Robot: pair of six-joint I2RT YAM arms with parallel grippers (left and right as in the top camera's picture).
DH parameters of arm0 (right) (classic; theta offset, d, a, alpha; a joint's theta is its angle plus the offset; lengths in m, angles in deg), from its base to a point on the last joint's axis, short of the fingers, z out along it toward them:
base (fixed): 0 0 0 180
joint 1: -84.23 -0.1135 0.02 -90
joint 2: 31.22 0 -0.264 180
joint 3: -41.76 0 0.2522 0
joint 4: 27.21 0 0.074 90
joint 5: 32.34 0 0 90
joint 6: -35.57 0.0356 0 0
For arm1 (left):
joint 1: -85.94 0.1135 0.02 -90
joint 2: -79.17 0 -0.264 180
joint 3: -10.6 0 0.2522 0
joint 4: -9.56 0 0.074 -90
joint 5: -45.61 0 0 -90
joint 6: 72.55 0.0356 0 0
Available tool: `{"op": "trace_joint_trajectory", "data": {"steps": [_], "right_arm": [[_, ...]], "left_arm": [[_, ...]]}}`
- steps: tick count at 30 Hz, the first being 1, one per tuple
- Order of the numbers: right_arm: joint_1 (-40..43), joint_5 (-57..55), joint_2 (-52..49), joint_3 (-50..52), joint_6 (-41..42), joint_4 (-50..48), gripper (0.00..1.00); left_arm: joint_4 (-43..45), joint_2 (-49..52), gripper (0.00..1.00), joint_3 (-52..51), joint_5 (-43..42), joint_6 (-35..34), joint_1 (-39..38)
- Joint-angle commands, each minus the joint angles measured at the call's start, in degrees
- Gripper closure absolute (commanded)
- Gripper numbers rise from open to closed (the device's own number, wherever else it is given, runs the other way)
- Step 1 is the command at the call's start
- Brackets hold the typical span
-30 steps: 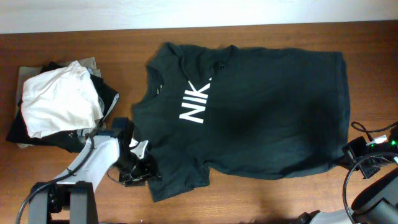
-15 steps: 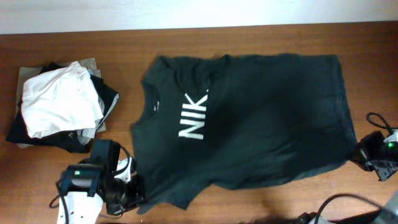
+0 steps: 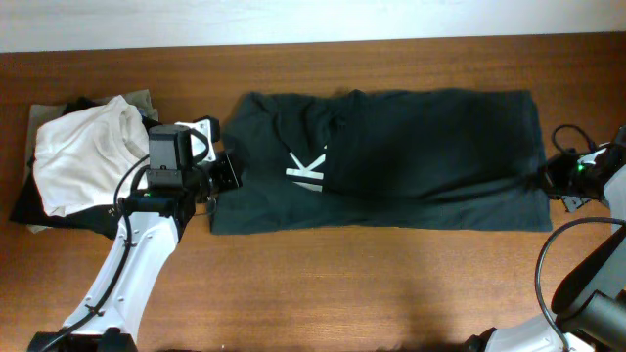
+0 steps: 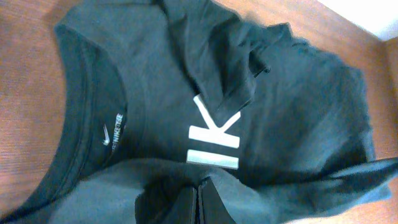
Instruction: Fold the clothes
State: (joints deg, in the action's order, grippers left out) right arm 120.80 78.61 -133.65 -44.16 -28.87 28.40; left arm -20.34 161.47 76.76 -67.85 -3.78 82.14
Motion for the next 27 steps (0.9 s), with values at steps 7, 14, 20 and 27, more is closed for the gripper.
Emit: {"op": "trace_joint_trajectory", "data": {"steps": [7,14,20,27], "right_arm": [[3.45,-0.48,-0.04,-0.72,-2.84,3.91,0.28],[5.44,-13.68,-4.35,2.89,-2.58,7.04,0.52],[5.62,-14.86,-8.07,1.66,-0.72,10.45,0.96],[5.44,-25.7,-2.49,-1.25,0.9,20.9,0.96]], "left_arm": [[-7.69,0.42,0.21,0.7,-0.2,6.82,2.25],[-23.28,10.8,0.31,-1.57,8.52,13.03,3.21],[-25.07,15.08,1.0,-0.5,8.96,13.22,4.7],[-35.69,4.98,0.62,2.8,8.15,18.51,9.97]]}}
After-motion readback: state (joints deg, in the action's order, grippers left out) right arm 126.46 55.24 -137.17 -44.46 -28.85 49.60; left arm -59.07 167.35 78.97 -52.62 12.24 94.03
